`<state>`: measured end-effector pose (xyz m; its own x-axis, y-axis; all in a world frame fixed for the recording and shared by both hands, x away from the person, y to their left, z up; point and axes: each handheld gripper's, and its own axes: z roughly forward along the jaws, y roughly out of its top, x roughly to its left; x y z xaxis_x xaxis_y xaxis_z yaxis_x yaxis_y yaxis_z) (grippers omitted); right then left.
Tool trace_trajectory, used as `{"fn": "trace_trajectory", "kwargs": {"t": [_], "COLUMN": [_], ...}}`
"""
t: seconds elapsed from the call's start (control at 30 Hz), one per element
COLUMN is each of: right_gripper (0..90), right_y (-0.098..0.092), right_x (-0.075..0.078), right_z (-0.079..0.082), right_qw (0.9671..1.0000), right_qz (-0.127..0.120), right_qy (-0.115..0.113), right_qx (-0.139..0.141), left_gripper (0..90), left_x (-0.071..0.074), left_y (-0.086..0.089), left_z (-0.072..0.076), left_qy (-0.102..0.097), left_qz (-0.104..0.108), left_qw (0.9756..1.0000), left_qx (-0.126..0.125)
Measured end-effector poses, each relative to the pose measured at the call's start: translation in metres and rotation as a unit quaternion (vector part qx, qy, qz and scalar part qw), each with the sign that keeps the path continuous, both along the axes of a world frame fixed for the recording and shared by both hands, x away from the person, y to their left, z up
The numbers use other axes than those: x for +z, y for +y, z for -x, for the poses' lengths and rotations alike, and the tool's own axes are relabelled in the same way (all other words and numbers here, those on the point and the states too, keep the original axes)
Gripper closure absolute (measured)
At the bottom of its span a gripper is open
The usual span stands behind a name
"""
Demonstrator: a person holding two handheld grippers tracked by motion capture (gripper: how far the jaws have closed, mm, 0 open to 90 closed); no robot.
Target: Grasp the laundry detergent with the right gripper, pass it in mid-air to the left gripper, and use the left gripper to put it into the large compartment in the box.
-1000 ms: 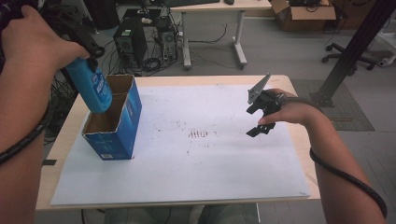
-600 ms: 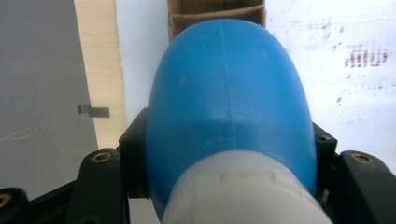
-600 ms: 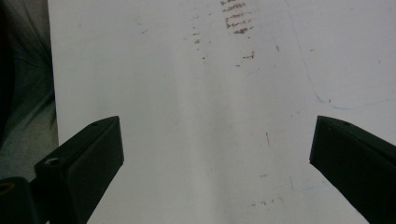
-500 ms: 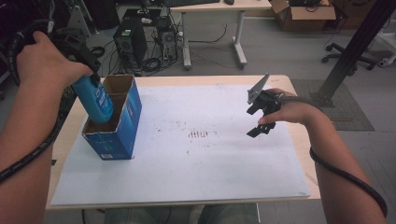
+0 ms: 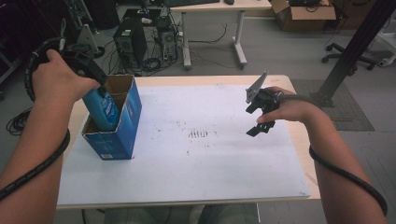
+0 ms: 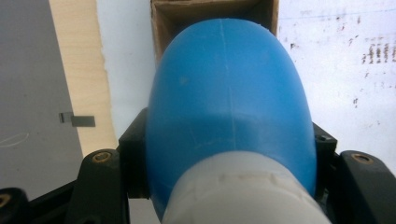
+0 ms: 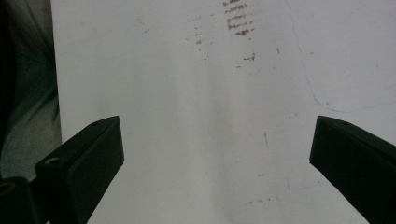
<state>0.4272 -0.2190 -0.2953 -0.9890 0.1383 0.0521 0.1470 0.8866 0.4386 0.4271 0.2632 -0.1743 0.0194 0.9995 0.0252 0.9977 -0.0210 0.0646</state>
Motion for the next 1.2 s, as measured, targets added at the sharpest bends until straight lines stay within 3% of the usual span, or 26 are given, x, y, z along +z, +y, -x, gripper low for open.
{"fn": "trace_trajectory", "kwargs": {"t": [0.17,0.4,0.67,1.2], "right_gripper": [2.7,2.8,2.8,2.7], "right_y": [0.000,0.000,-0.001,0.002], "right_x": [-0.002,-0.002,-0.002,-0.007], "right_z": [0.000,0.002,0.002,0.002], "right_qw": [1.0000,1.0000,1.0000,1.0000], "right_qz": [0.000,-0.001,-0.001,-0.004], "right_qy": [0.001,0.000,0.002,0.004], "right_qx": [0.000,0.001,0.001,0.003], "left_gripper": [38.4,38.4,38.4,38.3], "left_x": [-0.013,-0.031,-0.055,-0.084], "left_y": [-0.002,0.002,0.002,0.002], "left_z": [-0.001,-0.002,-0.001,0.001], "left_qy": [0.001,0.009,0.010,0.013], "left_qz": [-0.005,0.003,-0.005,-0.011], "left_qw": [1.0000,0.9999,0.9999,0.9998], "left_qx": [-0.003,-0.004,-0.003,-0.004]}}
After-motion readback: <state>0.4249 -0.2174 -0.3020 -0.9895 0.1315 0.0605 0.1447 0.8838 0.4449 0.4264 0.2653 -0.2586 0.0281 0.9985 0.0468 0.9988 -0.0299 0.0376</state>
